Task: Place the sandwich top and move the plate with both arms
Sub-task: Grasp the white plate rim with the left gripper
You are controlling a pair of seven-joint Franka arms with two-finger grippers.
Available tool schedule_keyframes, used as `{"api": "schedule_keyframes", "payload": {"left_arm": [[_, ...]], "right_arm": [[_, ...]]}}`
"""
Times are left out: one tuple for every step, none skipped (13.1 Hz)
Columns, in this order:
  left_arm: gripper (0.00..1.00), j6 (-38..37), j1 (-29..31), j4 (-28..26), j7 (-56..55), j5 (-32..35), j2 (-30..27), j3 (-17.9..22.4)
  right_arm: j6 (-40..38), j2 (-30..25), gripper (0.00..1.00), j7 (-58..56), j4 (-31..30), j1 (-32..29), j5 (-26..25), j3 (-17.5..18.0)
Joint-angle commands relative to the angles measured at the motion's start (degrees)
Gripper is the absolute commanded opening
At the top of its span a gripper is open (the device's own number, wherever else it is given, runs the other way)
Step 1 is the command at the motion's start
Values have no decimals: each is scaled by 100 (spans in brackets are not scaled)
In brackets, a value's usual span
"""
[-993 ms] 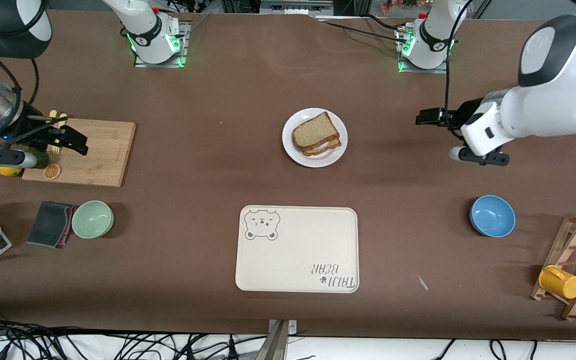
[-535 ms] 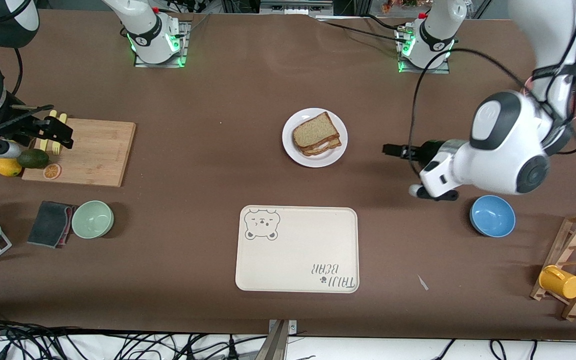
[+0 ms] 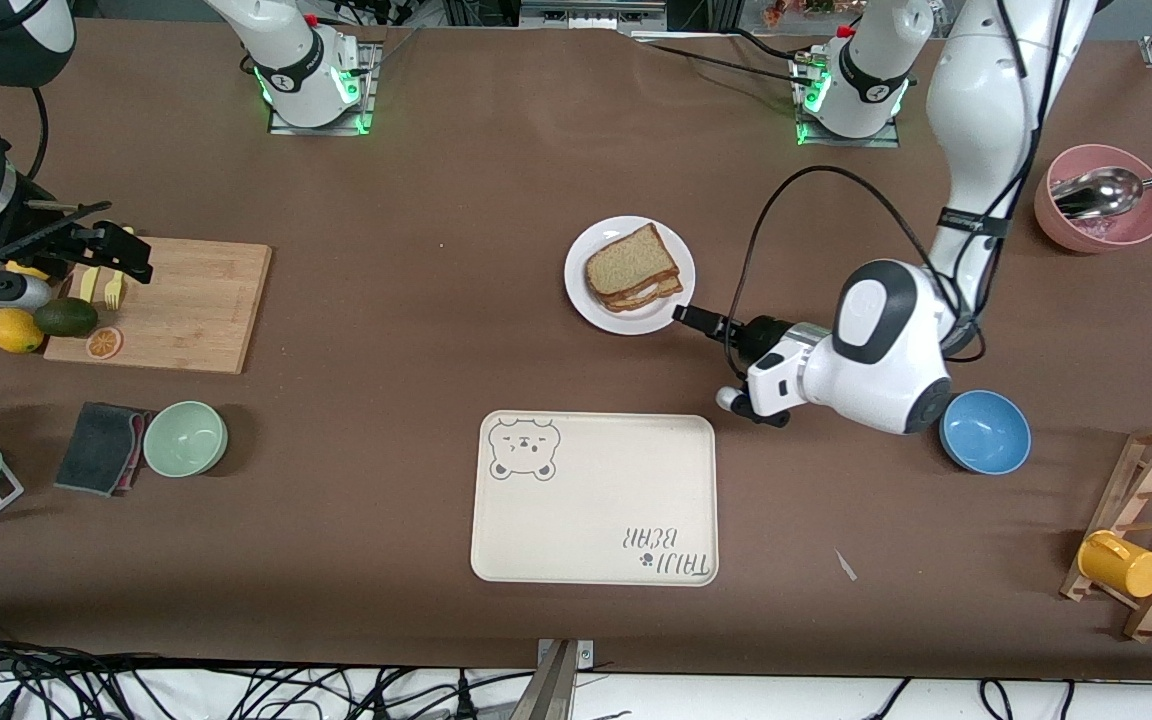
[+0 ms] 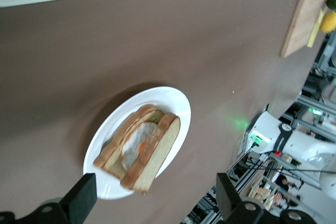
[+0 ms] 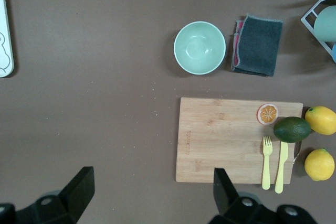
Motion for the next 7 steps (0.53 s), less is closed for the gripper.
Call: {"api": "schedule_keyframes", "payload": {"left_arm": [[93,78,12,-207,940,-318,26,47],[93,130,3,-269,1178,-336,61,47],[93,305,3,-426,1511,-354,79,39],[94,576,12,-628,2097,-571,97,39],[94,735,12,-752,2512,-748,192,39],[94,928,-23,-866,2847,-949,307,39],[94,1070,-32,-989,3172,-1117,325,39]], "right_arm": [[-222,-165,100,-50,29,-101,216,90],[-214,-157,100,-50,38,-92,269,90],[-196,-148,100,-59,64,-92,252,90],[-178,-113,100,-68,99,-100,321,72],[-178,-113,100,-59,126,-92,470,63],[-178,-121,100,-59,126,-92,515,81],[-196,-139,100,-59,126,-92,507,90]]}}
